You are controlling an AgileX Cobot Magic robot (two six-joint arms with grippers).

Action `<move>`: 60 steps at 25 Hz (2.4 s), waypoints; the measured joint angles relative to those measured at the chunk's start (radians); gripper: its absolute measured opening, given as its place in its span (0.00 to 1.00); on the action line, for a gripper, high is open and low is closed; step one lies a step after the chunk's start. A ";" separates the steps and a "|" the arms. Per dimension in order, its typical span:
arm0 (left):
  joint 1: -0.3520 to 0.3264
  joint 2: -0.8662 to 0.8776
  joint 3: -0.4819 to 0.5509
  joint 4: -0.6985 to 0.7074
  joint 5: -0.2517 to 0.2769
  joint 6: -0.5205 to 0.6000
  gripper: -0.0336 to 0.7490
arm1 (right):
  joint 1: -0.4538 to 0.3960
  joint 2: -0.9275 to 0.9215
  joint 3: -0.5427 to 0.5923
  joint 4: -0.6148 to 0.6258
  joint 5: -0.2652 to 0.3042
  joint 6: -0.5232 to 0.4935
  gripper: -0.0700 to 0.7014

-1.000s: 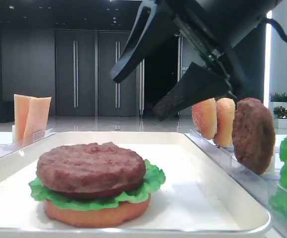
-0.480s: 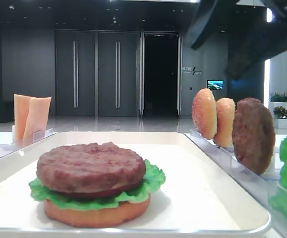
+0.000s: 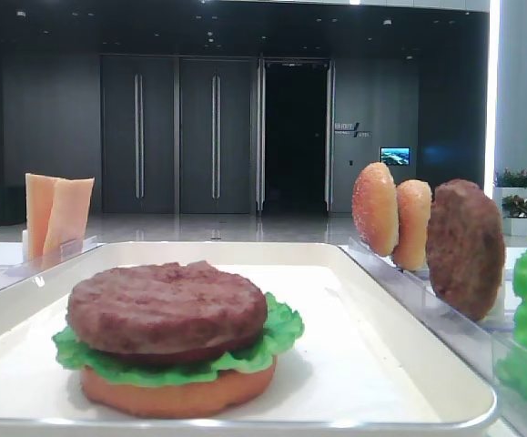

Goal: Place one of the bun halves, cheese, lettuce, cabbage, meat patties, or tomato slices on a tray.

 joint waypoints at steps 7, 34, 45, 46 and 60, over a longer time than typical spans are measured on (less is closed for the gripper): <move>0.000 0.000 0.000 0.000 0.000 0.000 0.04 | -0.139 -0.035 0.000 -0.205 0.102 0.122 0.72; 0.000 0.000 0.000 0.000 0.000 0.000 0.04 | -0.176 -0.719 0.302 -0.259 0.138 0.144 0.72; 0.000 0.000 0.000 0.000 0.000 0.000 0.04 | -0.176 -1.038 0.367 -0.263 0.155 0.144 0.72; 0.000 0.000 0.000 0.000 0.000 0.000 0.04 | -0.176 -1.056 0.367 -0.263 0.155 0.144 0.72; 0.000 0.000 0.000 0.000 0.000 0.000 0.04 | -0.176 -1.290 0.368 -0.277 0.155 0.144 0.72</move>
